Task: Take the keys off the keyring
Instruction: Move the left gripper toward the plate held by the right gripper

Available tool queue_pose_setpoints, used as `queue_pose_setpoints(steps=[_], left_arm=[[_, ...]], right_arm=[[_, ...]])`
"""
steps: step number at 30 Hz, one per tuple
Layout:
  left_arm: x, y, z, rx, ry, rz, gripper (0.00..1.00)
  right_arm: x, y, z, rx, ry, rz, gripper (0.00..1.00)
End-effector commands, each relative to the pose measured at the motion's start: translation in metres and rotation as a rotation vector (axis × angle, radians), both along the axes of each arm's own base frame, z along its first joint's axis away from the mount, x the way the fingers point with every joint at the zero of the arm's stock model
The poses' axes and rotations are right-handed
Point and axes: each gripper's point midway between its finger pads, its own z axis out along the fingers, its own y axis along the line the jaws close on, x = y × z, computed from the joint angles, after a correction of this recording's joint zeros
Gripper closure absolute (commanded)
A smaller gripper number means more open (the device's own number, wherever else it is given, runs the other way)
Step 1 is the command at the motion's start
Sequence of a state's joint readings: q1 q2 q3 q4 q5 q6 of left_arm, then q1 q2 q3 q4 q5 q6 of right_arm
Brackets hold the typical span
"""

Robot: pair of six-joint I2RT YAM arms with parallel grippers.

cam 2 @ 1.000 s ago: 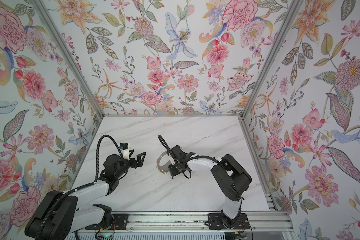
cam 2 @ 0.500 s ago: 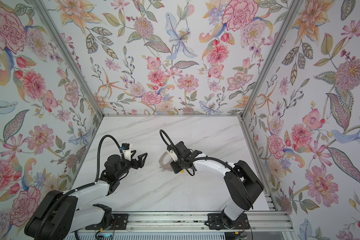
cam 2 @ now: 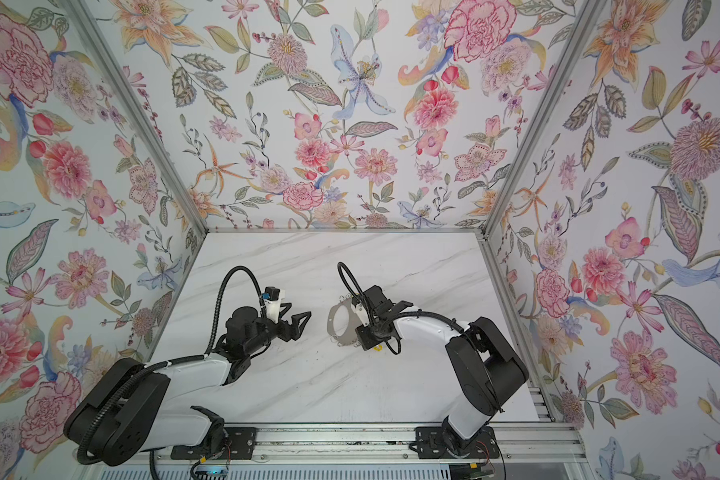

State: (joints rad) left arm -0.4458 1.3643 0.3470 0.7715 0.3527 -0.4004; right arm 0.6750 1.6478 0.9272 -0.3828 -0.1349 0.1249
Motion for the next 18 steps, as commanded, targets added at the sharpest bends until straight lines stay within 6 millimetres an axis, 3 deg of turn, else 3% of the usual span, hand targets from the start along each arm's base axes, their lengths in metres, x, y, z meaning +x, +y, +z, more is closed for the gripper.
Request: queue_pose_setpoints(steps=[1, 6, 12, 14, 18], left_arm=[[0.005, -0.017, 0.011, 0.007, -0.044, -0.050, 0.15], [0.006, -0.042, 0.006, 0.048, -0.029, -0.119, 0.20], [0.004, -0.080, -0.002, 0.106, -0.003, -0.232, 0.24], [0.002, -0.090, -0.012, 0.113, 0.025, -0.267, 0.26], [-0.004, -0.113, -0.013, 0.048, 0.068, -0.374, 0.37]], right_arm=[[-0.010, -0.009, -0.013, -0.023, 0.060, -0.026, 0.95], [-0.003, -0.010, -0.002, -0.007, 0.030, -0.030, 0.95], [0.007, -0.010, 0.025, 0.008, -0.068, -0.024, 0.95], [0.010, -0.011, 0.032, 0.008, -0.097, -0.021, 0.95], [0.017, -0.026, 0.034, 0.003, -0.109, -0.063, 0.95]])
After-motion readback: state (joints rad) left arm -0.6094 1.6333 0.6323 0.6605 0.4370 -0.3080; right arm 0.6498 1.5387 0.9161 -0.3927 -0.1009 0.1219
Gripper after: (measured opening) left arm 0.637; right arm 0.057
